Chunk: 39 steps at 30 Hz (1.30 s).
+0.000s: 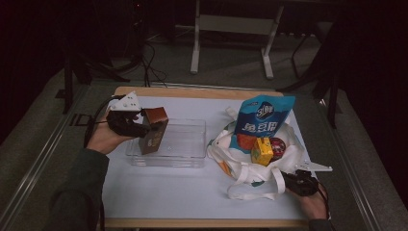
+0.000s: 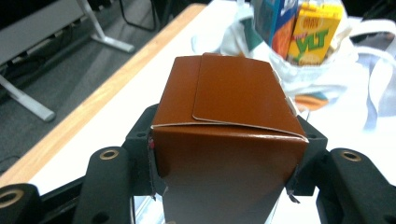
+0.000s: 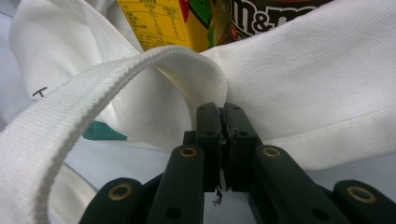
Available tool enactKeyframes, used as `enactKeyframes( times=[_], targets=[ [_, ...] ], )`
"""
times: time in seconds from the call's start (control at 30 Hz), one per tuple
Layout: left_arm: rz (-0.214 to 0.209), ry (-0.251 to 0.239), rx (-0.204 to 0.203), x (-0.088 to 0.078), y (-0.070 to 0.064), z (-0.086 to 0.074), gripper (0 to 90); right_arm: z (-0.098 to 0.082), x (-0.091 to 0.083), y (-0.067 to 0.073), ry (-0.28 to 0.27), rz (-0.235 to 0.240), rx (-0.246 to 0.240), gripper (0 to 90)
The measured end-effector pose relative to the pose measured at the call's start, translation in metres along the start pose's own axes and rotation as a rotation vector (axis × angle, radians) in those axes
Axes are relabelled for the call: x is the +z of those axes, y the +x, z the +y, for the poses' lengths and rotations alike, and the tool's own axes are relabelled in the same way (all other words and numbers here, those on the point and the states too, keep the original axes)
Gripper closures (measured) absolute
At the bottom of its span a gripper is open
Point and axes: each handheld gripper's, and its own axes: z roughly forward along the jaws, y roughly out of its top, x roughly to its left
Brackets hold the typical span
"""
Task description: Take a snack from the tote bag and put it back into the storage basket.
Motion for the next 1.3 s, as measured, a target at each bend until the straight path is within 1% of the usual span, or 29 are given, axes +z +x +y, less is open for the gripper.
enactKeyframes(
  times=[0.07,0.13,0.27,0.33,0.4,0.5,0.6,0.7,0.77,0.8,0.87,0.9,0.93,0.97,1.0,1.13,1.3],
  targets=[
    [-0.012,0.026,0.001,0.004,0.0,-0.002,42.6,0.0,0.0,0.0,0.0,0.0,0.0,86.1],
    [-0.032,0.051,0.0,0.009,0.0,-0.003,42.5,0.0,0.0,0.0,0.0,0.0,0.0,86.1],
    [-0.066,0.063,-0.001,0.019,-0.003,-0.004,42.4,0.0,0.0,0.0,0.0,0.0,-0.001,86.1],
    [-0.084,0.087,0.015,0.028,-0.006,-0.004,42.3,0.0,0.0,0.0,0.0,0.0,0.0,86.1],
    [-0.093,0.081,0.021,0.032,-0.009,-0.002,41.9,0.0,0.0,0.0,0.0,0.0,0.0,86.1],
    [-0.108,0.088,0.033,0.04,-0.012,0.003,41.4,0.0,0.0,0.0,-0.001,0.0,0.0,86.1],
    [-0.121,0.09,0.031,0.05,-0.015,0.008,40.9,0.0,0.0,0.0,-0.001,0.001,0.0,86.1],
    [-0.145,0.091,0.028,0.062,-0.018,0.013,39.9,0.0,0.0,0.0,-0.001,0.001,0.0,86.0],
    [-0.172,0.097,0.024,0.071,-0.02,0.016,38.9,0.0,0.0,0.0,-0.002,0.002,0.0,86.0],
    [-0.194,0.102,0.016,0.077,-0.021,0.018,38.4,0.0,0.0,0.0,-0.002,0.002,0.0,86.1],
    [-0.211,0.116,0.022,0.086,-0.023,0.021,37.8,0.0,0.0,0.0,-0.002,0.003,0.0,86.0],
    [-0.217,0.124,0.023,0.091,-0.025,0.022,37.8,0.0,0.0,0.0,-0.002,0.003,0.0,86.0],
    [-0.217,0.124,0.023,0.091,-0.025,0.022,37.6,0.0,0.0,0.0,-0.002,0.003,0.0,86.0],
    [-0.226,0.139,0.016,0.102,-0.028,0.025,37.6,0.0,0.0,-0.001,-0.002,0.003,0.0,86.0],
    [-0.227,0.144,0.014,0.106,-0.029,0.025,37.4,0.0,0.0,-0.001,-0.002,0.003,0.0,86.0],
    [-0.237,0.161,0.017,0.115,-0.032,0.026,37.1,0.0,0.0,-0.001,-0.002,0.004,-0.001,86.0],
    [-0.282,0.188,0.023,0.123,-0.039,0.023,35.5,0.0,0.0,-0.001,-0.002,0.004,-0.001,86.0]
  ],
)
